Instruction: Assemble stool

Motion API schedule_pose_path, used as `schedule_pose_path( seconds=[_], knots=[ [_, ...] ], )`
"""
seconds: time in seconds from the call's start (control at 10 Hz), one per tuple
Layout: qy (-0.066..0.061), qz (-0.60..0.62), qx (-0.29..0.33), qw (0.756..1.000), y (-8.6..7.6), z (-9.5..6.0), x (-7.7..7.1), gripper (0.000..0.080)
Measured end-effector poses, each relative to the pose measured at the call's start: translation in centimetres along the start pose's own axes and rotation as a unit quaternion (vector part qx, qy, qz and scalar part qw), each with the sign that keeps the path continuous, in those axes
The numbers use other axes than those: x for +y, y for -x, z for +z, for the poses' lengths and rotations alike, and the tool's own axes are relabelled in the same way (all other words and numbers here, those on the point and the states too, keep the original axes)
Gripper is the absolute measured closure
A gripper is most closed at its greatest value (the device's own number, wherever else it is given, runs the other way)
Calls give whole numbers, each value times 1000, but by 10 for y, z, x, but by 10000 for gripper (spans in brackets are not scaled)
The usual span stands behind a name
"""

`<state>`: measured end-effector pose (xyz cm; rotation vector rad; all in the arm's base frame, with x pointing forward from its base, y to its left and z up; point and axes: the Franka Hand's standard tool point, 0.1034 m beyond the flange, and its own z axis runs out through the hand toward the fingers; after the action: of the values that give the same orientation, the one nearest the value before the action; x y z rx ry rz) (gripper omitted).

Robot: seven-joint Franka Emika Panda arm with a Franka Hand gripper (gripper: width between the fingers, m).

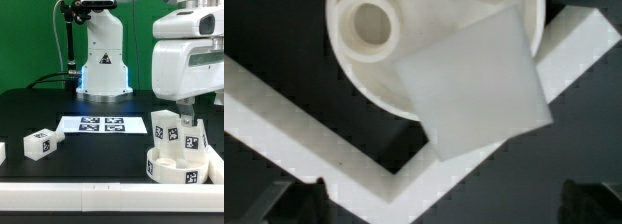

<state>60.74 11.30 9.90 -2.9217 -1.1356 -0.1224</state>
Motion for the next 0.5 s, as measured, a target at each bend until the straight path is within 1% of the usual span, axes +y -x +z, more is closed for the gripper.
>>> schedule_pose_path(
  seconds=[0.1, 0.2, 0.4, 0.5],
  knots=[
    [3, -39, -3, 999, 1, 2, -2, 150],
    [3, -49, -3, 999, 3, 6, -6, 150],
    [-2, -45, -8, 999, 8, 12, -13, 150],
    [0, -45, -7, 999, 10, 16, -14, 150]
  ],
)
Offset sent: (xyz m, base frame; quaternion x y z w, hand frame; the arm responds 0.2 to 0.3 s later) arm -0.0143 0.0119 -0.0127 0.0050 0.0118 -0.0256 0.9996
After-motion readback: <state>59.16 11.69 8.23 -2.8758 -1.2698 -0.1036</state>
